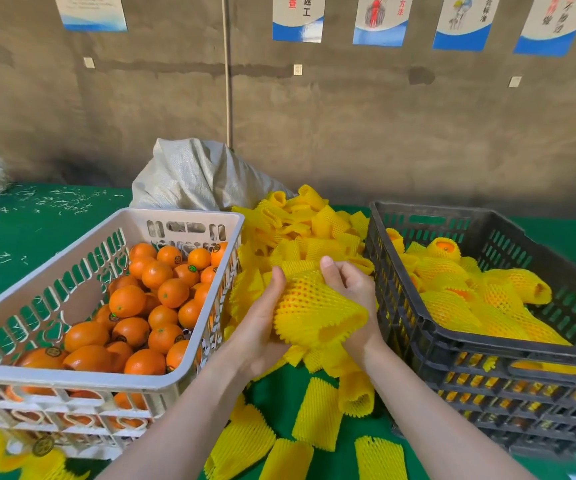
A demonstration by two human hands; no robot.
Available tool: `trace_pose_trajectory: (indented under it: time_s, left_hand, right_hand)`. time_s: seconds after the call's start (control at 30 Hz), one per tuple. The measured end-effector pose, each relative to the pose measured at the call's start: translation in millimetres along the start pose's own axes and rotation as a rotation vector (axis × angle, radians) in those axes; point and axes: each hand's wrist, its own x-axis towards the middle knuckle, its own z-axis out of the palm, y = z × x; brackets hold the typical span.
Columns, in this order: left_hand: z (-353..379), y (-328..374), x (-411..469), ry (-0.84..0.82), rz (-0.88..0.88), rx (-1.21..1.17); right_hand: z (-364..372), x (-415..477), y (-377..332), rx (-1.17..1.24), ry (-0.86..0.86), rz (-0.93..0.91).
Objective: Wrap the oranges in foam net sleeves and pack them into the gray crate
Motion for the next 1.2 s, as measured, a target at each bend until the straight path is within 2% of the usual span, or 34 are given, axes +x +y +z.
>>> trace_pose_trajectory:
  time_s: [0.07, 0.17, 0.3, 0.4, 0.5, 0.63, 0.77, 0.87, 0.93, 1.03, 1.2]
  left_hand:
    - [2, -2, 2, 0.001, 0.038, -0.067]
    - [0, -4, 8, 0.155, 0.074, -0.065]
    - [-7, -7, 9, 0.286, 0.111, -0.016]
    - [-12, -5, 8, 0.349, 0.201, 0.125]
    - [-10, -6, 8, 0.455, 0.299, 0.323]
    - [-6, -11, 7, 0.627, 0.564, 0.518]
    - [-1, -12, 12, 0.726, 0.519, 0.526]
    - [-2, -14, 16, 0.792, 0.464, 0.57]
    - [-4, -16, 17, 0.775, 0.431, 0.532]
    - [-5, -16, 15, 0.643, 0.373, 0.346]
    - [1, -6, 12, 0.469, 0.263, 0.31]
  right_hand:
    - [3, -2, 2, 0.081, -0.034, 0.107]
    - [7, -7, 6, 0.276, -0.087, 0.33]
    - [9, -10, 3, 0.243, -0.114, 0.604]
    - [8, -9, 3, 0.305, -0.131, 0.711]
    - [11, -12, 4, 0.337, -0.21, 0.716]
    - [17, -14, 5, 0.441, -0.157, 0.658]
    - [20, -20, 6, 0.552, -0.005, 0.586]
    - [18, -20, 8, 0.472, 0.051, 0.491]
    - [15, -20, 8, 0.447, 0.07, 0.497]
    - [13, -20, 9, 0.578, 0.043, 0.609]
    - [8, -22, 12, 0.729, -0.089, 0.626]
